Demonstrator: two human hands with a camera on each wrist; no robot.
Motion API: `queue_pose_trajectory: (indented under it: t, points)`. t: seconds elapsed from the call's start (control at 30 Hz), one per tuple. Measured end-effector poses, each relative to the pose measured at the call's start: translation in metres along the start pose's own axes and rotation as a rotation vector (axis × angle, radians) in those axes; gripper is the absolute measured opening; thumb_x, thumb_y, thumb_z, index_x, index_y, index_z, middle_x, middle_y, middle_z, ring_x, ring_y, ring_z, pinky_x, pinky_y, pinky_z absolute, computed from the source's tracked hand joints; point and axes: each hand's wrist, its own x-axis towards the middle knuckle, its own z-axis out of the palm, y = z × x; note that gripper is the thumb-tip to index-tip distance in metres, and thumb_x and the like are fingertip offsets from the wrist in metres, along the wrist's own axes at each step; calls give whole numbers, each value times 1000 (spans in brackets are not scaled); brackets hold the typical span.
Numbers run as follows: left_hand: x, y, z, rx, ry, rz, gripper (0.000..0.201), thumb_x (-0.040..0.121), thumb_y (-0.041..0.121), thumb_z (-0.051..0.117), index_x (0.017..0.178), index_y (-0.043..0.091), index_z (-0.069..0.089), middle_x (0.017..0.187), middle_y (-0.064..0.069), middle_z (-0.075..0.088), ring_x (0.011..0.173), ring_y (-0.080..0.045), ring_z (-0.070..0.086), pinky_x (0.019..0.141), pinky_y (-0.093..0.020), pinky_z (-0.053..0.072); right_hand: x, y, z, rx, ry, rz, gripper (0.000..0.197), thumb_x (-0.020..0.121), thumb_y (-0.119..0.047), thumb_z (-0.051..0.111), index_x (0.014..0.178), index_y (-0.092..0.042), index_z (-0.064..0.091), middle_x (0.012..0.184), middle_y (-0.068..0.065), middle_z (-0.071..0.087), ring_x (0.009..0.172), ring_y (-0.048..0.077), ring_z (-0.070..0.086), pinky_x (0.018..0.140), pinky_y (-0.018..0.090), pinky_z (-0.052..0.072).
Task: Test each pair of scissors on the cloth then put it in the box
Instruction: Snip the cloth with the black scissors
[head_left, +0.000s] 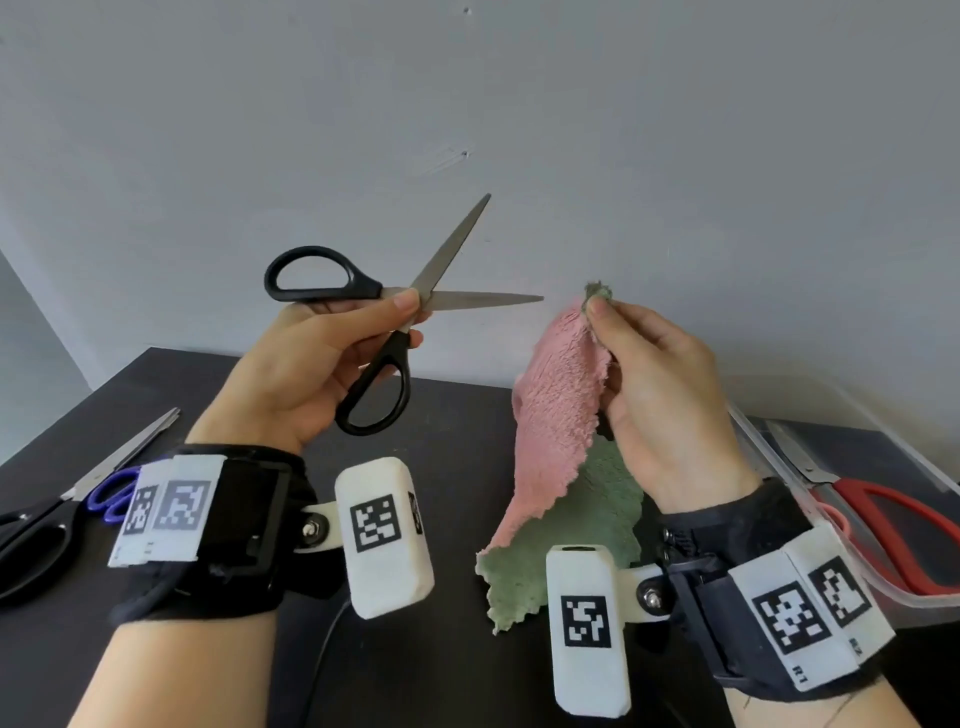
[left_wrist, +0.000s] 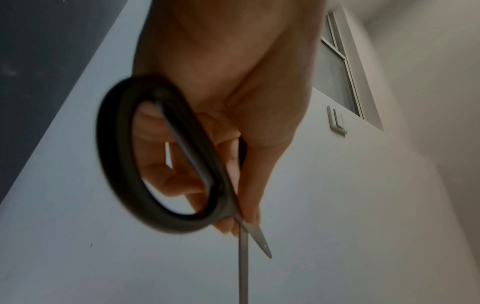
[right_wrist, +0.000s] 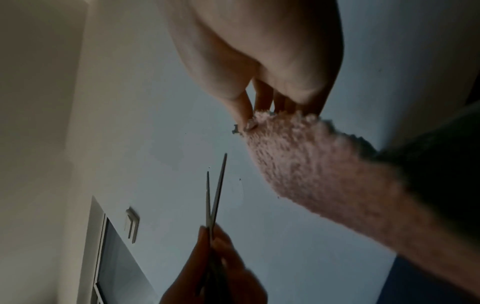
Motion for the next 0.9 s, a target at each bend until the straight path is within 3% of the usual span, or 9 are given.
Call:
queue_pose_trajectory:
  t: [0.13, 0.27, 0.37, 0.47, 0.57, 0.7, 0.77, 0.83, 0.9]
  points:
    - [-1, 0, 16, -49, -12, -15, 14, 64, 26, 68, 71, 18, 77, 77, 8, 74, 67, -2, 68, 50, -13, 47, -4, 8, 7, 94, -111, 120, 13, 92, -18, 59, 91, -12, 70, 94, 8, 71, 84, 15, 68, 74, 28, 55]
    - [-3, -2, 31, -98, -37, -23, 16, 64, 23, 68, 77, 16, 74, 74, 7, 74, 66, -4, 69, 51, -13, 48, -8, 9, 16, 256, -182, 233, 23, 95, -24, 53, 96, -10, 70, 84, 6, 70, 73, 15, 66, 67, 26, 53]
    - [-2, -2, 37, -138, -39, -25, 23, 63, 23, 68, 83, 14, 72, 76, 7, 74, 68, -5, 69, 53, -13, 48, -8, 7, 15, 316, -230, 246, 22, 93, -11, 49, 95, -8, 71, 77, 5, 69, 68, 16, 65, 62, 25, 53]
    - [-2, -4, 41, -168, -58, -23, 30, 64, 22, 69, 91, 9, 72, 80, 3, 74, 68, -7, 68, 55, -14, 48, -11, 8, 18, 203, -260, 174, 22, 90, -3, 52, 102, -7, 69, 88, 8, 75, 78, 18, 71, 74, 31, 58]
    - [-1, -5, 42, -171, -68, -19, 38, 65, 21, 70, 98, 3, 71, 82, -1, 72, 65, -8, 65, 57, -15, 49, -14, 10, 20, 151, -244, 176, 21, 88, -8, 58, 106, -8, 70, 96, 10, 74, 83, 19, 72, 81, 35, 58]
    - [0, -6, 39, -138, -117, -7, 36, 66, 20, 70, 98, 3, 71, 85, -2, 73, 70, -10, 66, 64, -17, 50, -14, 9, 21, 152, -204, 172, 20, 89, -13, 61, 106, -9, 70, 96, 11, 74, 80, 19, 71, 71, 30, 58]
    - [-1, -7, 39, -103, -146, 5, 35, 66, 19, 70, 97, 2, 71, 90, -6, 73, 77, -12, 67, 69, -19, 51, -15, 10, 21, 151, -174, 173, 21, 88, -16, 65, 106, -10, 70, 99, 13, 73, 88, 24, 71, 86, 43, 55]
    - [-2, -8, 40, -76, -163, 13, 33, 66, 18, 69, 95, 1, 71, 91, -7, 73, 80, -13, 67, 72, -20, 52, -16, 10, 21, 154, -132, 175, 21, 85, -17, 68, 104, -10, 70, 99, 14, 73, 90, 28, 70, 91, 52, 52]
    - [-2, -9, 41, -54, -164, 17, 32, 65, 18, 70, 93, 2, 71, 90, -7, 72, 81, -14, 67, 77, -24, 51, -17, 9, 21, 140, -95, 153, 21, 84, -16, 68, 104, -9, 70, 95, 12, 74, 86, 25, 71, 81, 42, 57]
